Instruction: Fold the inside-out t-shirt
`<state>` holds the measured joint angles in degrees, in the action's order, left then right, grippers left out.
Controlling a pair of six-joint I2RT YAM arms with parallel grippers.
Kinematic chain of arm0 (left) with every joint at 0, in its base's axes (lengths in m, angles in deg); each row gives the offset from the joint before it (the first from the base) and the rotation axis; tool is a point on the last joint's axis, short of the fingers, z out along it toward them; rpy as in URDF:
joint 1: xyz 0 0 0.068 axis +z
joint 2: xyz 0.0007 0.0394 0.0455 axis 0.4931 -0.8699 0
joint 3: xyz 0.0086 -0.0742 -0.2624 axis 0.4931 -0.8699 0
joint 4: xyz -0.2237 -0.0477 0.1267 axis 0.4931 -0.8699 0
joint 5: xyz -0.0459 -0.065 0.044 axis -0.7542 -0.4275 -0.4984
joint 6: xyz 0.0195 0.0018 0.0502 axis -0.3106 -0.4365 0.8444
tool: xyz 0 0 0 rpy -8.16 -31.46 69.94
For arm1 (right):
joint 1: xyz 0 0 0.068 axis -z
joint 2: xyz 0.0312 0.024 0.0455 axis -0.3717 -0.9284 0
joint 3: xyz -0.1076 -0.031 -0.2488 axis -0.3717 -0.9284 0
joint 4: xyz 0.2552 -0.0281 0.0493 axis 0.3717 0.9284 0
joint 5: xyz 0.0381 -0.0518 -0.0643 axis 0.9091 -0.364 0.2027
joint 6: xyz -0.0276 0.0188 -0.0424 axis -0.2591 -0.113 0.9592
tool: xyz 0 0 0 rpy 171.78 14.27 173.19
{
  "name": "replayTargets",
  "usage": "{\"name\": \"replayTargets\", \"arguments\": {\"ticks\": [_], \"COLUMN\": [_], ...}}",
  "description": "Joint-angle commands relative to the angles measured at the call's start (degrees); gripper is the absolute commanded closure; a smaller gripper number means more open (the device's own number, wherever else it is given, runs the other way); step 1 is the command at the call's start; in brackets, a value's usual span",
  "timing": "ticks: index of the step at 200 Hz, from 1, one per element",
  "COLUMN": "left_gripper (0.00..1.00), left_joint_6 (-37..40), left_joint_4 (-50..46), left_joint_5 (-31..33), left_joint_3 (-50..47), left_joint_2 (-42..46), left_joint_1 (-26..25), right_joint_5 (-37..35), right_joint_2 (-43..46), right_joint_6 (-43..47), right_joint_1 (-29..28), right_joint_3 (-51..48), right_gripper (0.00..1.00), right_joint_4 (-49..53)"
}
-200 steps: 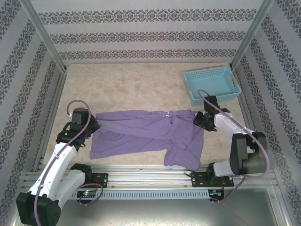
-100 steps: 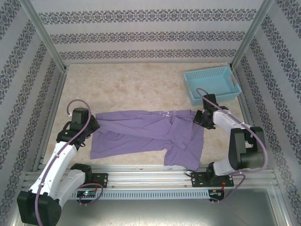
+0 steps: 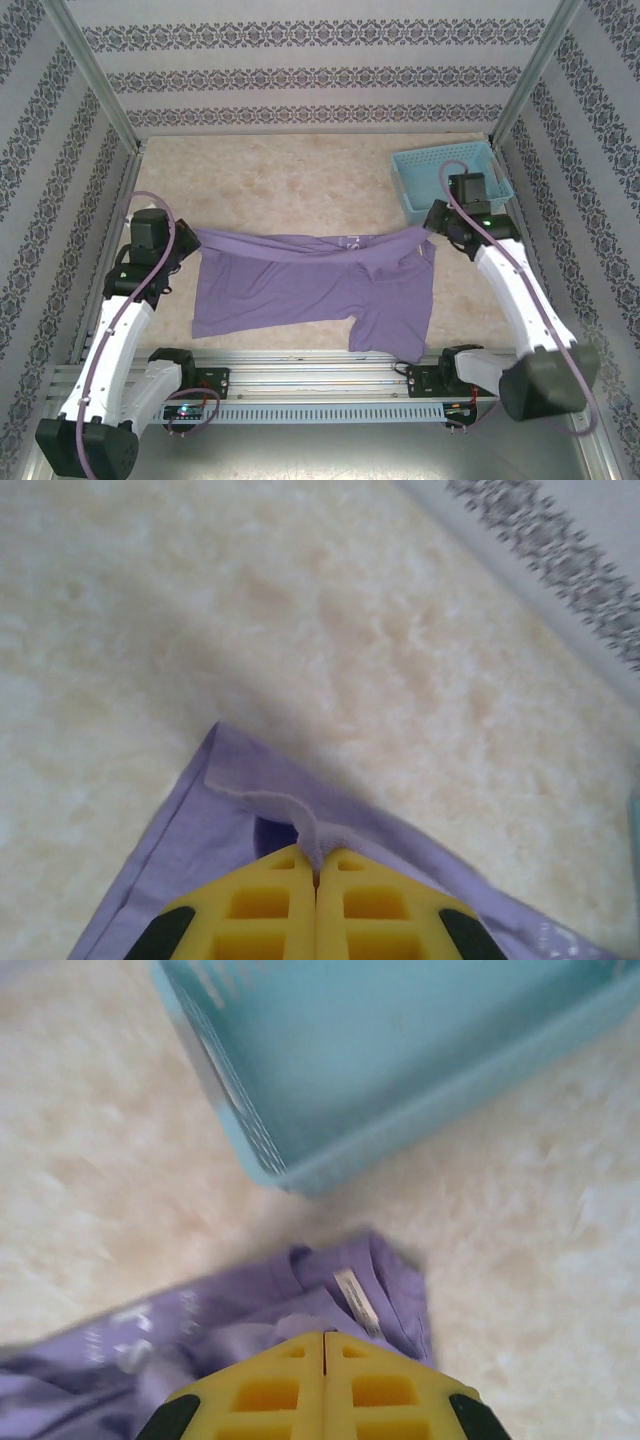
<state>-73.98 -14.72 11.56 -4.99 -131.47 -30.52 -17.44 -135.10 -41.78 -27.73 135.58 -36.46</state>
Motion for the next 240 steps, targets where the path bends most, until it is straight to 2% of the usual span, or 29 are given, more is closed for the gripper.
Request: {"name": "replayTargets", "arguments": {"ticks": [1, 42, 68, 89, 123, 162, 240], "left_gripper": [1.00, 1.00, 1.00, 1.00, 0.99, 0.98, 0.98], "left_joint_6": [1.71, 2.34, 4.31, 5.91, 5.56, 1.96, -1.56], "left_joint_4": [4.50, 15.16, 18.93, 20.98, 24.64, 29.79, 37.01], "left_joint_5": [-2.14, -11.37, -9.14, -9.23, -12.44, -14.71, -20.05], "left_joint_3": [1.89, 0.52, 0.48, 1.82, 5.28, 8.68, 19.42], "left_joint_2": [2.51, 6.55, 5.54, -1.10, -14.21, -25.75, -47.15], "left_joint_1": [1.30, 2.71, 3.28, 4.43, 7.08, 11.46, 16.13], "right_joint_5": [-4.49, -2.53, 0.05, 1.45, 2.85, 2.33, 1.61], "right_joint_2": [5.84, 10.71, 8.97, 5.36, -4.10, -19.56, -49.01], "right_joint_6": [1.11, 1.98, 2.11, 2.54, 4.03, 7.31, 11.08], "right_joint_1": [-0.42, -0.50, -0.54, -0.63, -1.54, -3.83, -4.86], "right_joint_3": [5.22, 11.53, 13.70, 15.02, 20.61, 33.32, 61.79], "right_gripper": [1.00, 1.00, 1.00, 1.00, 1.00, 1.00, 1.00], "right_joint_4": [5.86, 7.20, 5.77, 2.32, -4.29, -7.91, -5.37]}}
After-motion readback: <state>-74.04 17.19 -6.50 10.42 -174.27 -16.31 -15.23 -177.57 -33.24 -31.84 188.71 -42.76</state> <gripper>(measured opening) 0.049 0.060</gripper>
